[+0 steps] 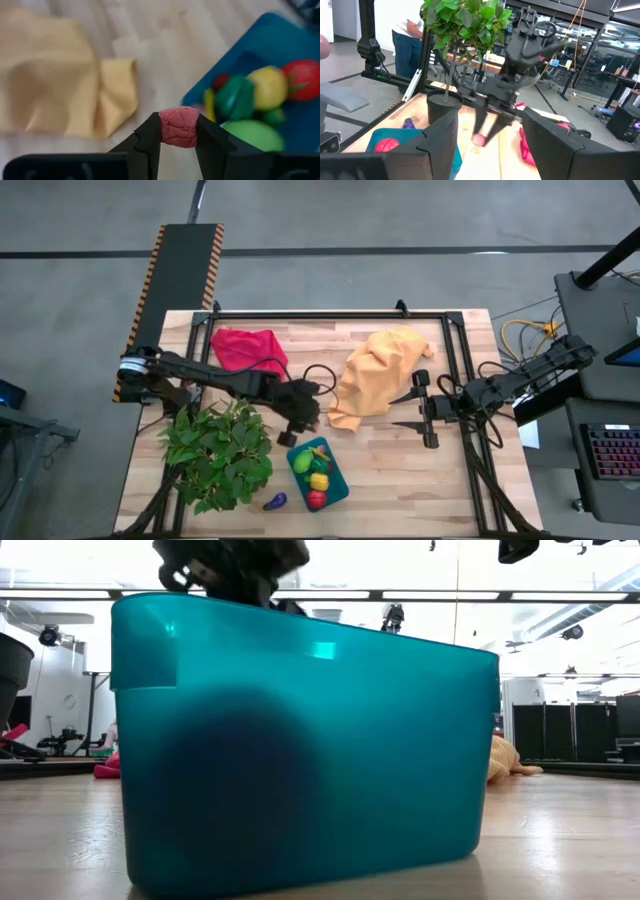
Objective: Pick and placing Produce into tupperware
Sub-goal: Put the peach into the bin
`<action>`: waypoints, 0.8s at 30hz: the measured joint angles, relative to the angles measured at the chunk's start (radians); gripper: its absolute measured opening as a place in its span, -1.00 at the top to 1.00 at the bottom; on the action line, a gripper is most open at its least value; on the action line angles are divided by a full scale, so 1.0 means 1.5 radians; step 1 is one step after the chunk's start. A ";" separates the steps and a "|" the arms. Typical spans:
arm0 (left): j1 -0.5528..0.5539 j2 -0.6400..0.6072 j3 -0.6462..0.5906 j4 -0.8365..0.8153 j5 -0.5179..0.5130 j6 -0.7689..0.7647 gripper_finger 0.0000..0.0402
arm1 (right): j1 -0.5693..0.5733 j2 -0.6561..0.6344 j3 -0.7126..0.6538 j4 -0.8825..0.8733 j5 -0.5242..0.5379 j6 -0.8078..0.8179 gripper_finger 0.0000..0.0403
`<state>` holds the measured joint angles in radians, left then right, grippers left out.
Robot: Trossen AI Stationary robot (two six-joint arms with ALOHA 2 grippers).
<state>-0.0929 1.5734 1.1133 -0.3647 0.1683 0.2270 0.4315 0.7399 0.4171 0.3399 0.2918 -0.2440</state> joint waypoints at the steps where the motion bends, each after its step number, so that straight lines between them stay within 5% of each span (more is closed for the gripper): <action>1: -0.007 0.000 0.000 0.009 0.008 0.000 0.62 | 0.000 0.000 0.000 0.000 0.000 0.000 -0.07; 24: -0.057 0.070 -0.005 0.069 0.024 -0.007 0.56 | 0.000 -0.004 0.000 0.001 0.005 -0.001 -0.07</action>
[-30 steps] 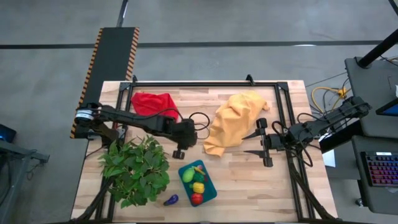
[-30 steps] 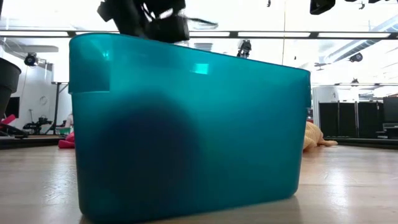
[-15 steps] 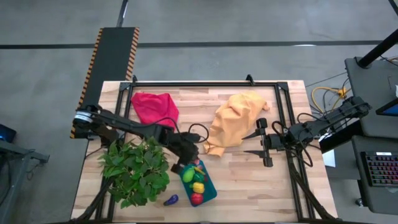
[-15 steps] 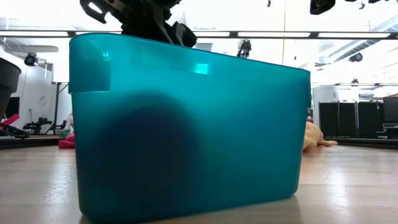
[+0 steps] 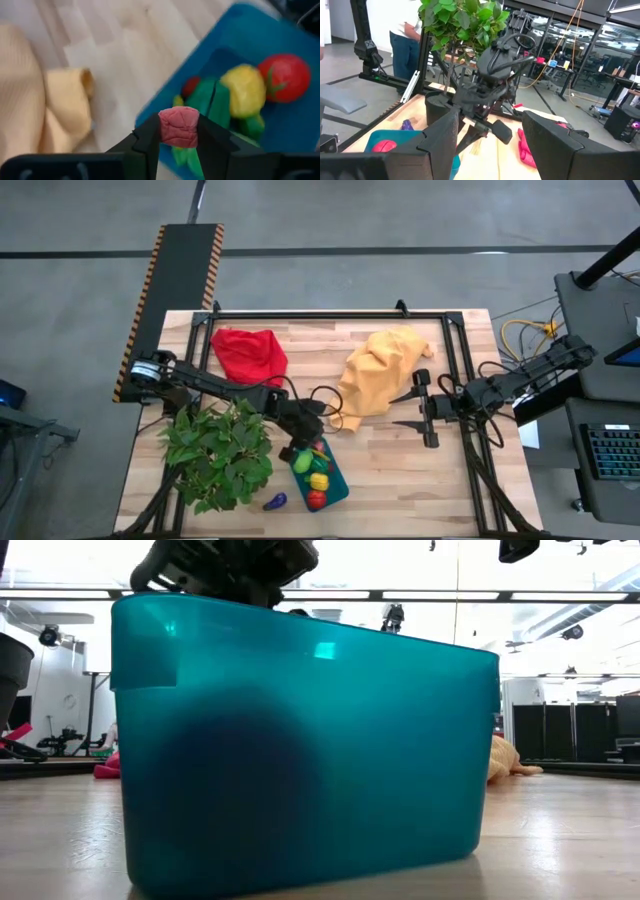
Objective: Pick and placing Produce into tupperware
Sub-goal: Put the peach into the bin, then put the eggplant into the bin
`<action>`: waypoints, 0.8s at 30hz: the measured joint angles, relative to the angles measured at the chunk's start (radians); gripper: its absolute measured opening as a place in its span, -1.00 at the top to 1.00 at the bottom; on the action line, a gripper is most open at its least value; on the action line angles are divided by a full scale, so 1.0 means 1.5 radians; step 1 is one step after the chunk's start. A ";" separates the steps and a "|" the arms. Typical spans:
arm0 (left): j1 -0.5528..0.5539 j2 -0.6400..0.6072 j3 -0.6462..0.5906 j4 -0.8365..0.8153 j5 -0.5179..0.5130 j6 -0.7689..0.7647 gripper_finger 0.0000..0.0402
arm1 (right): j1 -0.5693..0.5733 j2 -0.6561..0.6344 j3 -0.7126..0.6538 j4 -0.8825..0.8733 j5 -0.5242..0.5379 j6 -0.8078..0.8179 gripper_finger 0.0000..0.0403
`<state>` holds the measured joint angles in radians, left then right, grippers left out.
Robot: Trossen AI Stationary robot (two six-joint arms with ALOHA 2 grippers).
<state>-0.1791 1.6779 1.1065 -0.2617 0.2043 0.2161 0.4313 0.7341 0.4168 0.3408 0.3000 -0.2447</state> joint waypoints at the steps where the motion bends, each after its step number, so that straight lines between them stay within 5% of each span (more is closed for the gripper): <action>1: -0.001 0.003 0.000 0.014 0.007 0.000 0.55 | 0.000 -0.001 0.000 -0.004 0.000 0.000 -0.07; 16: -0.002 0.010 -0.001 0.005 0.031 0.001 0.51 | 0.000 0.000 0.000 -0.009 0.008 0.002 -0.07; 24: -0.002 0.010 -0.003 0.005 0.031 0.015 0.09 | 0.000 0.000 0.000 -0.009 0.010 0.001 -0.07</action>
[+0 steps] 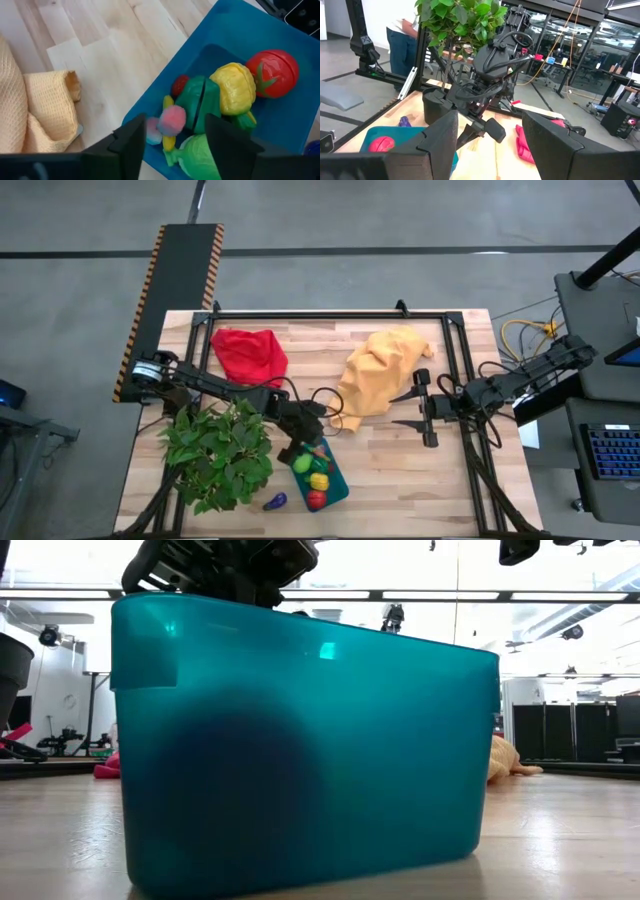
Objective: Pick and placing Produce into tupperware
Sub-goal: Put the eggplant into the bin
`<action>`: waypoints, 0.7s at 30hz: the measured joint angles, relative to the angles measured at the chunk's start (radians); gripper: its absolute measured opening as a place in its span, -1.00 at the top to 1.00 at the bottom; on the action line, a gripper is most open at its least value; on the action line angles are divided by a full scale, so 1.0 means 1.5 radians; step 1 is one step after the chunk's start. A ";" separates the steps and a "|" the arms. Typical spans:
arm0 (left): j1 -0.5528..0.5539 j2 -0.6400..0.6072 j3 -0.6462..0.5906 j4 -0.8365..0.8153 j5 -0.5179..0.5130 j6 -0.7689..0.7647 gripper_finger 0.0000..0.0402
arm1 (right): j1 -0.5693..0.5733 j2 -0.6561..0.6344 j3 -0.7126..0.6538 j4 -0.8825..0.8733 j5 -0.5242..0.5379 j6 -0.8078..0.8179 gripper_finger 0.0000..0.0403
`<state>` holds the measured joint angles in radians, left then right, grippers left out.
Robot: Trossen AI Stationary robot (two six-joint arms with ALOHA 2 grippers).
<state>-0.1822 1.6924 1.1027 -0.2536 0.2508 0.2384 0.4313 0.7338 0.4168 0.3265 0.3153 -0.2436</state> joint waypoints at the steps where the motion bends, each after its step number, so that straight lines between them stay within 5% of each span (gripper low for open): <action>1: 0.000 0.000 0.000 0.000 0.000 0.003 0.04 | 0.000 0.000 0.000 0.000 0.000 0.000 -0.07; 10: 0.004 -0.037 0.008 0.000 -0.070 0.042 -0.02 | 0.000 0.000 0.000 0.000 0.000 0.000 -0.07; 21: 0.008 -0.180 0.002 -0.039 -0.227 0.080 -0.02 | 0.000 0.000 0.000 -0.001 0.000 0.000 -0.07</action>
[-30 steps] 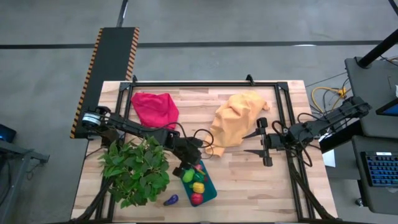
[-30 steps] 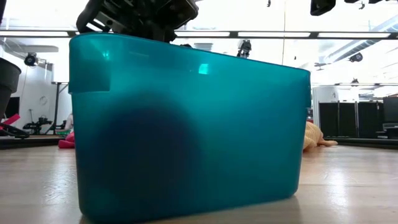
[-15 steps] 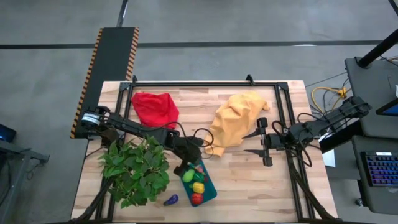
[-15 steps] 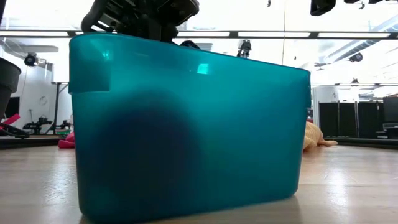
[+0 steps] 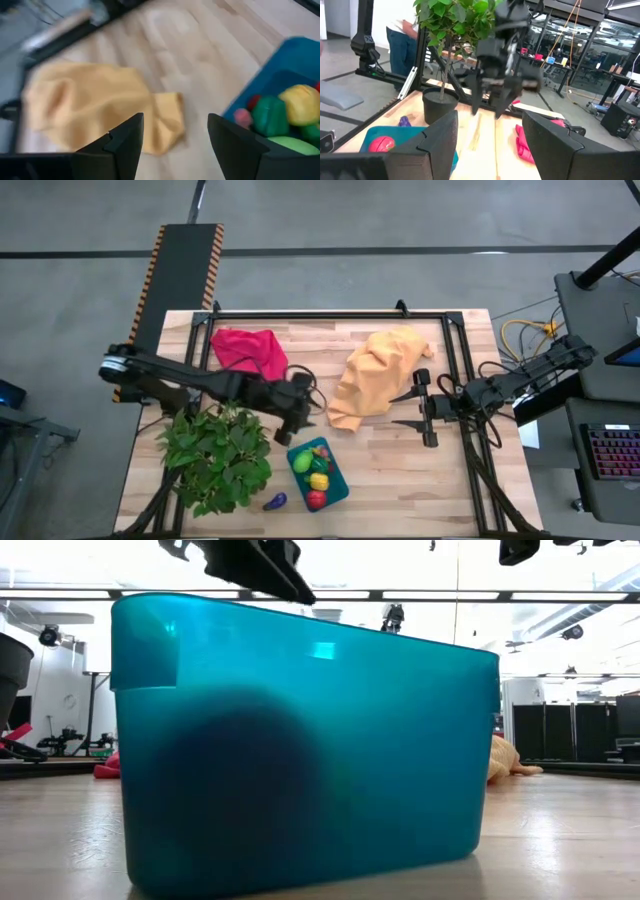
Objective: Pick and placing Produce into tupperware
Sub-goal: Put the eggplant into the bin
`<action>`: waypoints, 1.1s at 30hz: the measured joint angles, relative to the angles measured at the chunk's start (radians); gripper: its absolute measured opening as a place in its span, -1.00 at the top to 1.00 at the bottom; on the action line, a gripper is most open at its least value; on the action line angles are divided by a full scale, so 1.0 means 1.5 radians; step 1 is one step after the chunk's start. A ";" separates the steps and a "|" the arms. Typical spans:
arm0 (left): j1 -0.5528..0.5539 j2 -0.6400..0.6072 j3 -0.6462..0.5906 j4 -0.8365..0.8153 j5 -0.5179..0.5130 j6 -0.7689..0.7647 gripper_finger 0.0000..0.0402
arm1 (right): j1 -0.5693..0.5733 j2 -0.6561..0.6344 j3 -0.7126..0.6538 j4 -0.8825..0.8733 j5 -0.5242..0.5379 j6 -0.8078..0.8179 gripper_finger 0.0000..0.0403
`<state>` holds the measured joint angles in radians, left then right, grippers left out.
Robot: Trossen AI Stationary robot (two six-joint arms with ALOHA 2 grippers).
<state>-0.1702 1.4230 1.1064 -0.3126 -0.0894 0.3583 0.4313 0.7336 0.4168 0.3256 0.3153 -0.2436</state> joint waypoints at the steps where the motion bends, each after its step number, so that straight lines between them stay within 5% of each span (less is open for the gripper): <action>1: 0.001 -0.011 0.000 0.001 -0.013 0.006 -0.02 | 0.000 0.000 0.000 0.000 0.000 0.000 -0.07; 9: 0.005 -0.127 0.001 0.010 -0.120 0.053 -0.02 | 0.000 0.000 0.000 -0.001 0.000 0.000 -0.07; 25: 0.005 -0.303 0.009 0.158 -0.122 0.188 -0.02 | 0.000 0.000 0.000 -0.002 0.000 0.000 -0.07; 33: 0.004 -0.319 0.099 0.181 -0.114 0.227 -0.02 | 0.000 0.000 0.000 -0.002 0.000 0.000 -0.07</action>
<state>-0.1648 0.9447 1.2547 -0.0406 -0.2599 0.6985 0.4314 0.7338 0.4171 0.3225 0.3159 -0.2436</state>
